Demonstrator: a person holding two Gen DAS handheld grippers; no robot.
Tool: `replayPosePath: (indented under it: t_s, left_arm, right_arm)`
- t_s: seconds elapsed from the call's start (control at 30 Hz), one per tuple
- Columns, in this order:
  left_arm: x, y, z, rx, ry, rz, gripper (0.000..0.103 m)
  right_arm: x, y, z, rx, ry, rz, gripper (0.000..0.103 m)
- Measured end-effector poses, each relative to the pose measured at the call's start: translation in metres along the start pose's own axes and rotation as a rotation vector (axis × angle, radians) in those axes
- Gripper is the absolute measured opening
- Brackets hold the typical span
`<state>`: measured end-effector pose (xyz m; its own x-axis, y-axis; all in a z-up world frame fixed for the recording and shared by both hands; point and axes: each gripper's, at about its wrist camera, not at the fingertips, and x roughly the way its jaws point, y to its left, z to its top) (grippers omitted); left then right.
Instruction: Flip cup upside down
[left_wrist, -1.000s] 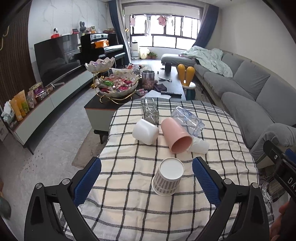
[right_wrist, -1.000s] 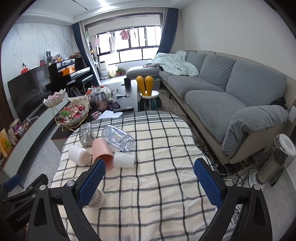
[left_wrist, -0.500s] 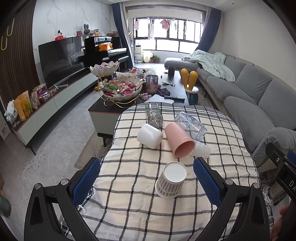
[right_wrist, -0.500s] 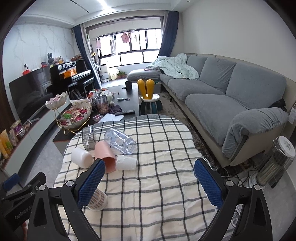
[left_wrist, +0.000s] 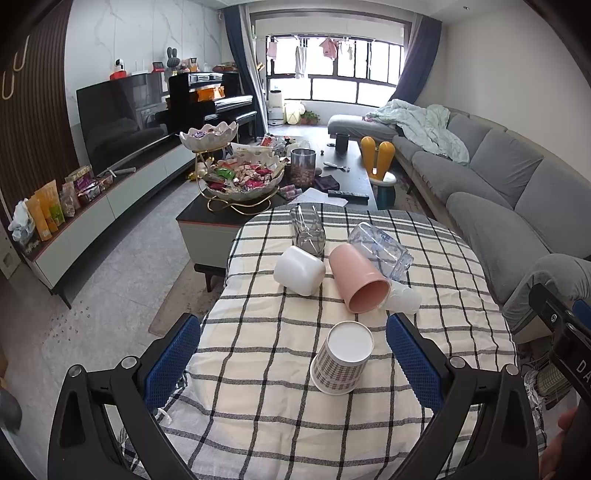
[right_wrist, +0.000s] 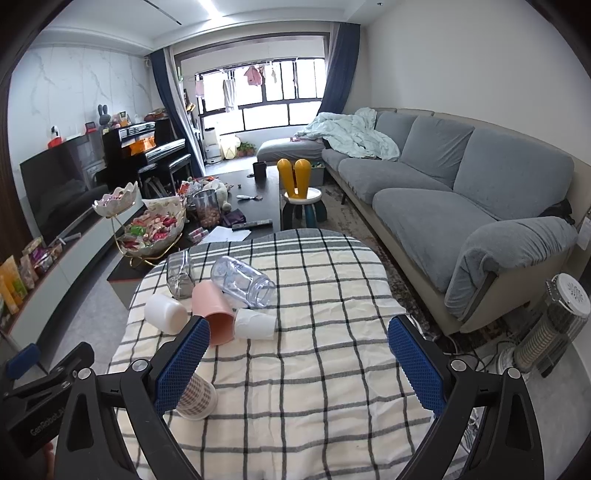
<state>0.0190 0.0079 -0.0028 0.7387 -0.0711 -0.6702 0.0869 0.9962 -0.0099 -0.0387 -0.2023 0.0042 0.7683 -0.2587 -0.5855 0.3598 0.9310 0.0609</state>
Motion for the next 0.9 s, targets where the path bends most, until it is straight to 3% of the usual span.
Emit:
replayPosePath:
  t_s: [0.9]
  left_arm:
    - [-0.0002,0.0023,-0.0001,-0.001,-0.001,0.006,0.103]
  right_arm:
    - [-0.0022,0.0068,0.0025,-0.003,0.003,0.003,0.097]
